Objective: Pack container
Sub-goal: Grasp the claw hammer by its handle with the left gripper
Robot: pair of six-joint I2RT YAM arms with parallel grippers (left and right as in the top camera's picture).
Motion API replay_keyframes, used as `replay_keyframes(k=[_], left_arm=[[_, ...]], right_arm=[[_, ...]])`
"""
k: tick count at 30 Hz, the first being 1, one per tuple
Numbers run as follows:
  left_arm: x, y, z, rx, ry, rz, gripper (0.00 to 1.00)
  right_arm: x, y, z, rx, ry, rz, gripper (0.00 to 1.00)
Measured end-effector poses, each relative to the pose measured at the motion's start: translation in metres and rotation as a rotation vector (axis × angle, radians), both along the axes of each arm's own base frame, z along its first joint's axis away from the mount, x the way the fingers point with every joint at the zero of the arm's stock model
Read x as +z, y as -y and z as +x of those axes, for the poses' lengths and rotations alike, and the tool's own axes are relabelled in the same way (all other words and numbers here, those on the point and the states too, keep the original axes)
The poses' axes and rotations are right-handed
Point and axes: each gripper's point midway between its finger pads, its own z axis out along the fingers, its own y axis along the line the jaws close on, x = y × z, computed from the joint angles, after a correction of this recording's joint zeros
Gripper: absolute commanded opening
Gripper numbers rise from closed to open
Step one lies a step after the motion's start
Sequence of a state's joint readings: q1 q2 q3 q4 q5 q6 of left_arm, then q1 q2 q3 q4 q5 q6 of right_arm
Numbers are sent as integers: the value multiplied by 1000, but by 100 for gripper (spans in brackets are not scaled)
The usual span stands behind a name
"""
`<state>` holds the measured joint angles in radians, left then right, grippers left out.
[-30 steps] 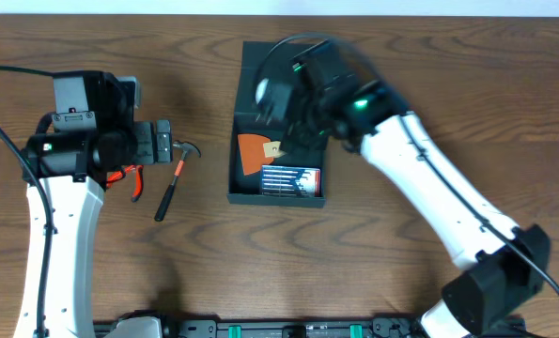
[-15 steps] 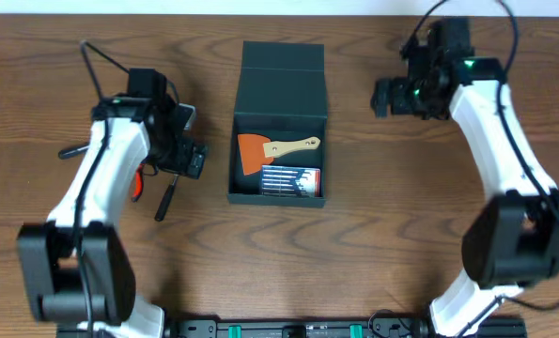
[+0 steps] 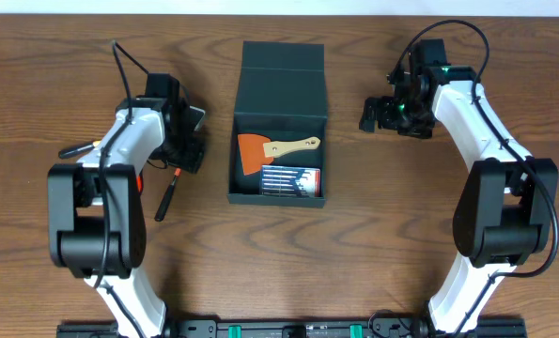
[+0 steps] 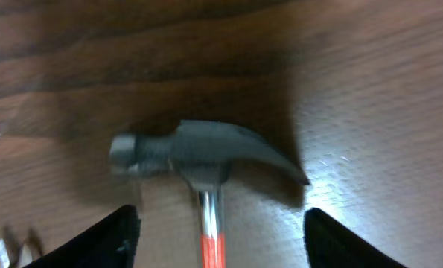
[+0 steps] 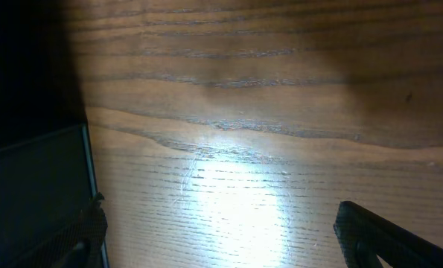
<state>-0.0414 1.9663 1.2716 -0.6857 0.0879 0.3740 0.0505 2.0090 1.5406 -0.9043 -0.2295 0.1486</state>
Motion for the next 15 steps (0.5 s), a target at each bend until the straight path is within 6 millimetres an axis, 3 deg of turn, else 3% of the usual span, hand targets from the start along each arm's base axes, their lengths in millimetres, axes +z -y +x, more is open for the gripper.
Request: replay_keyframes(k=[7,10,14,15], left_arm=[[-6,-6,1,-14,-7,40,50],[-6,-7,1,-13,-7,46,34],[-6,-9,1,-9,-7,59,6],[-6,-11,1,-10,-6,66,6]], right_arm=[[0,0,-1,-1,-5,3,99],[0,0,-1,-3,-4,3,99],[1,1,4,-8,14,4,99],[1,1,5,-9,18,4,99]])
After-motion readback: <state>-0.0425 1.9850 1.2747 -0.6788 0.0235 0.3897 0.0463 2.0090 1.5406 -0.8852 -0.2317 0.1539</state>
